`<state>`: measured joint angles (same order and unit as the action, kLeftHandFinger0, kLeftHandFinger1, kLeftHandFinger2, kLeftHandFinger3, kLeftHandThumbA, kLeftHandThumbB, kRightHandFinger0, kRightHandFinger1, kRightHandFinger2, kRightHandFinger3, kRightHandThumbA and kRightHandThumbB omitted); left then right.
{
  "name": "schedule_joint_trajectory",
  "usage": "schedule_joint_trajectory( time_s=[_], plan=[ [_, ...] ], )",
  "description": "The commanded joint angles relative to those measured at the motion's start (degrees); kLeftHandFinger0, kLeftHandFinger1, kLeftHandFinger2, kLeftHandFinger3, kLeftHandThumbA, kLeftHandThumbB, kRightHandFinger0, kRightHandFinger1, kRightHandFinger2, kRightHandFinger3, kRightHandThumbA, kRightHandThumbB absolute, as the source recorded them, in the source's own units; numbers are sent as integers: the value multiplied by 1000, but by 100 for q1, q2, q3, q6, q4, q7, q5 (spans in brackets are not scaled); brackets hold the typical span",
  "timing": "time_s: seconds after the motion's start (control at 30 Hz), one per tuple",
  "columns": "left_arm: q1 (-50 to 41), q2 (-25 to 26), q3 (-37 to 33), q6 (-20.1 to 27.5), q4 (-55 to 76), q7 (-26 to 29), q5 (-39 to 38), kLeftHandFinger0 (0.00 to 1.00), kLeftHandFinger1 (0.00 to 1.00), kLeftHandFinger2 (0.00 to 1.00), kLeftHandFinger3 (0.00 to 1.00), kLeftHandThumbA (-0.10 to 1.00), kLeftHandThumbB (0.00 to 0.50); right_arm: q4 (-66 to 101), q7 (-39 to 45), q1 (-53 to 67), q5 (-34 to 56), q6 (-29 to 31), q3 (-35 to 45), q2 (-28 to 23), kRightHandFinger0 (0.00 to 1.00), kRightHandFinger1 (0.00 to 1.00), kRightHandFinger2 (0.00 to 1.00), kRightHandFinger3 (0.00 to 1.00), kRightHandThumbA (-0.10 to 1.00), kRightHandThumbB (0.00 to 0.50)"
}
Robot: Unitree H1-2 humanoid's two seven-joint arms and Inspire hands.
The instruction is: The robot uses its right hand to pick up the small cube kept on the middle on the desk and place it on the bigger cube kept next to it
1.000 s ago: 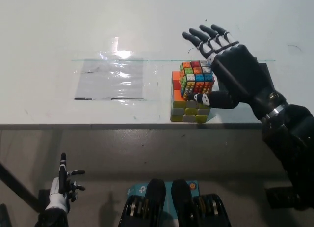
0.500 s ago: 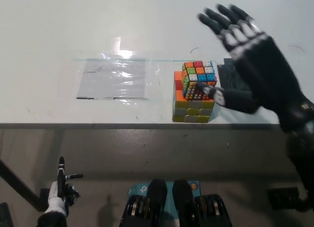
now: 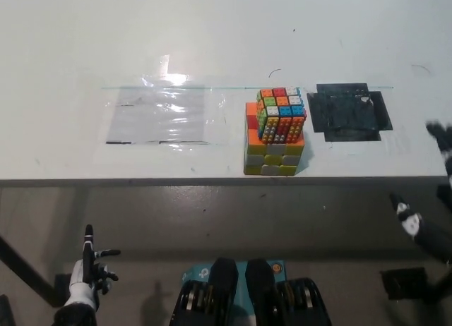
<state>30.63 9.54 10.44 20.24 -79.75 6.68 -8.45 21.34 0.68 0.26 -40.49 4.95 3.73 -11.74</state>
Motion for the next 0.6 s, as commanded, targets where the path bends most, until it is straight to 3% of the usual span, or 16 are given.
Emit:
schedule_joint_trajectory(
  time_s=[0.0,0.1,0.17,0.27,0.3,0.43,0.47,0.57],
  plan=[
    [141,86,70,140,43,-59,-85,57,188,0,0,1000,500,-419,-1085,167,10,552,139,252,1000,1000,1000,1000,558,301],
    [141,92,63,121,46,-64,-82,54,199,2,0,1000,500,-923,-1453,227,-57,736,73,410,1000,1000,1000,1000,535,280],
    [149,77,73,115,55,-59,-96,66,216,0,0,1000,500,-1820,-2155,167,-322,1057,-23,518,989,1000,1000,1000,590,202],
    [145,76,77,124,56,-74,-105,67,216,0,0,1000,500,-2124,-2420,112,-405,1177,-55,520,916,1000,1000,1000,592,192],
    [172,65,75,123,48,-84,-106,77,222,0,0,1000,500,-2583,-2603,10,-246,1258,-9,601,844,1000,1000,1000,523,189],
    [197,68,42,174,56,-12,-65,72,222,0,0,1000,500,-3069,-2694,-149,-32,1072,59,780,777,1000,1000,1000,480,173],
    [207,59,77,186,51,-79,-111,73,215,0,0,1000,500,-3306,-2738,-203,107,1073,101,851,766,979,1000,1000,409,161],
    [203,59,55,193,51,-67,-88,76,233,9,0,1000,500,-3597,-2910,-265,79,1093,78,870,737,926,1000,1000,460,155]
  ],
)
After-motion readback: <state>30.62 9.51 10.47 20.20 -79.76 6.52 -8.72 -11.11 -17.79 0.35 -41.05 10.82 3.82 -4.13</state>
